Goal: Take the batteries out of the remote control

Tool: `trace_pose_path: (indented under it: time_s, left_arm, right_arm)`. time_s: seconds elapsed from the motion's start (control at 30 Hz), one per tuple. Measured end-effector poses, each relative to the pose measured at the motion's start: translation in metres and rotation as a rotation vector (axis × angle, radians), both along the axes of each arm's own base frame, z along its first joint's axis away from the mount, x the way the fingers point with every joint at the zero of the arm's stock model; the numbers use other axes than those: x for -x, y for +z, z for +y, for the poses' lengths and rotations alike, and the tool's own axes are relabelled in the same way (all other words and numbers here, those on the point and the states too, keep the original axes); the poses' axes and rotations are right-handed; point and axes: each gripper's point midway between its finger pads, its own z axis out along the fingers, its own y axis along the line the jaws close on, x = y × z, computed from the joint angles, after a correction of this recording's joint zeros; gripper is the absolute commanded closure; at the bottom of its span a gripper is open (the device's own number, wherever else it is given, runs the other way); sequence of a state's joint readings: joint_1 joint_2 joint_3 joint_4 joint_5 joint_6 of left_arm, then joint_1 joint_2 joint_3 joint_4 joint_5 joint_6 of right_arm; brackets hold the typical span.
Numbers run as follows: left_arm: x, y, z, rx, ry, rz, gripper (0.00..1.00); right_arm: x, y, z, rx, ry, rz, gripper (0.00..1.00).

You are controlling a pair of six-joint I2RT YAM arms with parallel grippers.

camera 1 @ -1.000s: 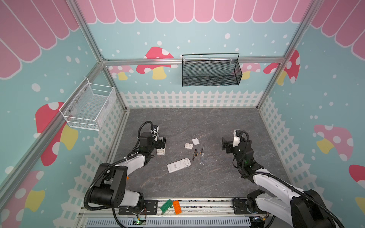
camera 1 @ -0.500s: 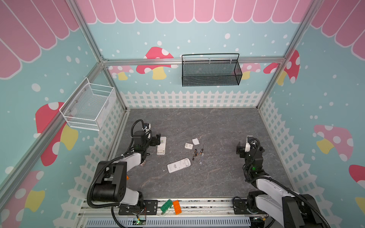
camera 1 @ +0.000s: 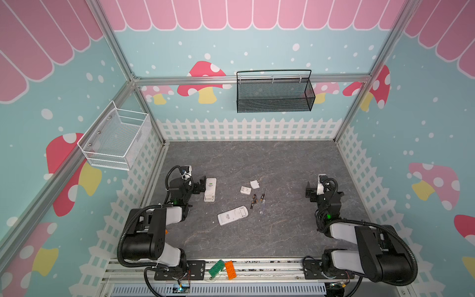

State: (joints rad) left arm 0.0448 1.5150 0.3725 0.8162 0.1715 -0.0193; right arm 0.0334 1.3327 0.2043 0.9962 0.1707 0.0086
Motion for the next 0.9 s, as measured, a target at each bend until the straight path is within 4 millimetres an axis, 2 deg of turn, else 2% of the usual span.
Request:
trace_pose_path:
  time_s: [0.1, 0.4, 0.6, 0.9]
  left_arm:
    - [0.005, -0.01, -0.001, 0.001, -0.001, 0.003, 0.0]
    - [-0.003, 0.004, 0.0, -0.003, 0.003, -0.053, 0.0]
    - [-0.002, 0.004, 0.001, -0.003, 0.003, -0.052, 0.0]
    - [-0.002, 0.004, 0.001, -0.003, 0.003, -0.052, 0.0]
  right_arm:
    - [-0.008, 0.004, 0.003, 0.001, 0.018, -0.024, 0.05]
    - [-0.013, -0.01, 0.01, 0.004, 0.06, -0.033, 0.03]
    - [-0.014, -0.007, -0.001, -0.014, 0.048, -0.049, 0.01]
    - [-0.014, -0.005, 0.002, -0.018, 0.064, -0.057, 0.01]
